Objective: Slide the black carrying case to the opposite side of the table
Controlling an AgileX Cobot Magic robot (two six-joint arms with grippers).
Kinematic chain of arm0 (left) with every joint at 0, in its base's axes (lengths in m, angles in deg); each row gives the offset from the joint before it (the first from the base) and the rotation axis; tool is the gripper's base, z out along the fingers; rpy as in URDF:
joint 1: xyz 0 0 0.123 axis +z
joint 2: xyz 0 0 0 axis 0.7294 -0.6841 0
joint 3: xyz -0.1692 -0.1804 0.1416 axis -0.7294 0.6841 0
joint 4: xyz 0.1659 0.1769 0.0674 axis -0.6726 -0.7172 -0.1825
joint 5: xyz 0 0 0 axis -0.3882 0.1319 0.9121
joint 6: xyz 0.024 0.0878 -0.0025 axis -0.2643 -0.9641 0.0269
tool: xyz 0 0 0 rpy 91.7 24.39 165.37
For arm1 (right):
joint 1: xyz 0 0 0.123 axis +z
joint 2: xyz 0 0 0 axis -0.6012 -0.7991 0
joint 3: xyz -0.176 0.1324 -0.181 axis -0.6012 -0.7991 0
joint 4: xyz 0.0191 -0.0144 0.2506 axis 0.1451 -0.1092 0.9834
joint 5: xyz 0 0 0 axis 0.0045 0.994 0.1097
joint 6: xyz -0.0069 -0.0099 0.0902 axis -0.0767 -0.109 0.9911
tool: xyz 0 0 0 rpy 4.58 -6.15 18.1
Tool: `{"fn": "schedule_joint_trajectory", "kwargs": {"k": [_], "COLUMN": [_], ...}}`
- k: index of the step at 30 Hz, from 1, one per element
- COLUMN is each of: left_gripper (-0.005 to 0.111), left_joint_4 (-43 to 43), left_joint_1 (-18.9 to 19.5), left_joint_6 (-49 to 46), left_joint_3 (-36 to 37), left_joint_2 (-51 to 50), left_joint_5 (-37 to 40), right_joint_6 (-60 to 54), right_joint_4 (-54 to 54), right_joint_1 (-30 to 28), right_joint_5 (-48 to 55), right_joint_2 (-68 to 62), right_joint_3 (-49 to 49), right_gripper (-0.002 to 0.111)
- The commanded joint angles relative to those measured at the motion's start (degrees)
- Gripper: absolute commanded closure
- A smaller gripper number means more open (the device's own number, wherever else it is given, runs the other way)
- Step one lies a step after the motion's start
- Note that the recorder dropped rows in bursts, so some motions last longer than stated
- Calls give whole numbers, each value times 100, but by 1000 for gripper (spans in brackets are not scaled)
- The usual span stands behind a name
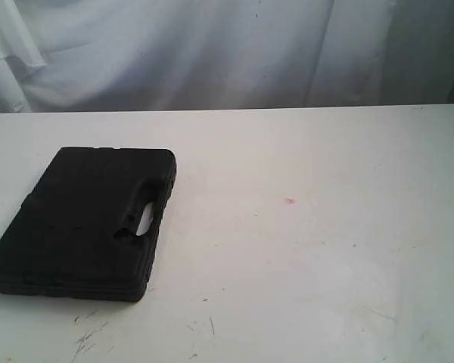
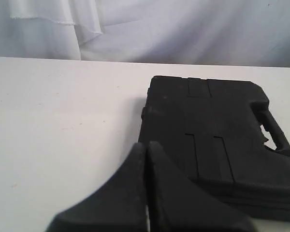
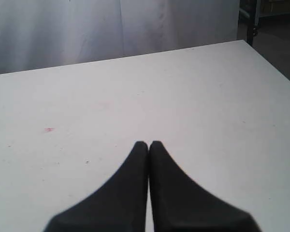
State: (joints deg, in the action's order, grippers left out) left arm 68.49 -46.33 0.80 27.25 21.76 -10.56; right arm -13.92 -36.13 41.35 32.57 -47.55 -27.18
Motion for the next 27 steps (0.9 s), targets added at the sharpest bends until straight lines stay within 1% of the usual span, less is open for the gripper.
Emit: {"fn": "schedule_joint_trajectory", "kwargs": {"k": [1, 3, 6, 7, 8, 9, 10, 12, 14, 18, 21, 22, 24, 26, 27], "left_gripper": [107, 107, 107, 107, 107, 107, 107, 107, 107, 107, 107, 107, 107, 107, 107], "left_joint_4": [-148, -147, 3, 159, 295, 295, 295, 295, 295, 295, 404, 417, 417, 417, 417], "left_joint_1": [16, 16, 16, 16, 16, 16, 16, 16, 16, 16, 16, 16, 16, 16, 16], "left_joint_6": [-4, 8, 40, 40, 40, 40, 40, 40, 40, 40, 430, 526, 591, 591, 591], "left_joint_3": [28, 28, 28, 28, 28, 28, 28, 28, 28, 28, 28, -45, -350, -1066, -1322], "left_joint_2": [25, 25, 25, 25, 25, 25, 25, 25, 25, 25, 25, 25, 25, -32, -190], "left_joint_5": [-58, -58, -491, -709, -1190, -1469, -1920, -2447, -2815, -2931, -2967, -2855, -2527, -2063, -1965], "right_joint_6": [-28, -28, -28, -28, -28, -28, -28, -28, -28, -28, -28, -28, -28, -28, -28], "right_joint_4": [10, 10, 10, 10, 10, 10, 10, 10, 10, 10, 10, 10, 10, 10, 10], "right_joint_1": [-46, -46, -46, -46, -46, -46, -46, -46, -46, -46, -46, -46, -46, -46, -46], "right_joint_5": [-14, -14, -14, -14, -14, -14, -14, -14, -14, -14, -14, -14, -14, -14, -14], "right_joint_2": [35, 35, 35, 35, 35, 35, 35, 35, 35, 35, 35, 35, 35, 35, 35], "right_joint_3": [-16, -16, -16, -16, -16, -16, -16, -16, -16, -16, -16, -16, -16, -16, -16], "right_gripper": [108, 108, 108, 108, 108, 108, 108, 108, 108, 108, 108, 108, 108, 108, 108]}}
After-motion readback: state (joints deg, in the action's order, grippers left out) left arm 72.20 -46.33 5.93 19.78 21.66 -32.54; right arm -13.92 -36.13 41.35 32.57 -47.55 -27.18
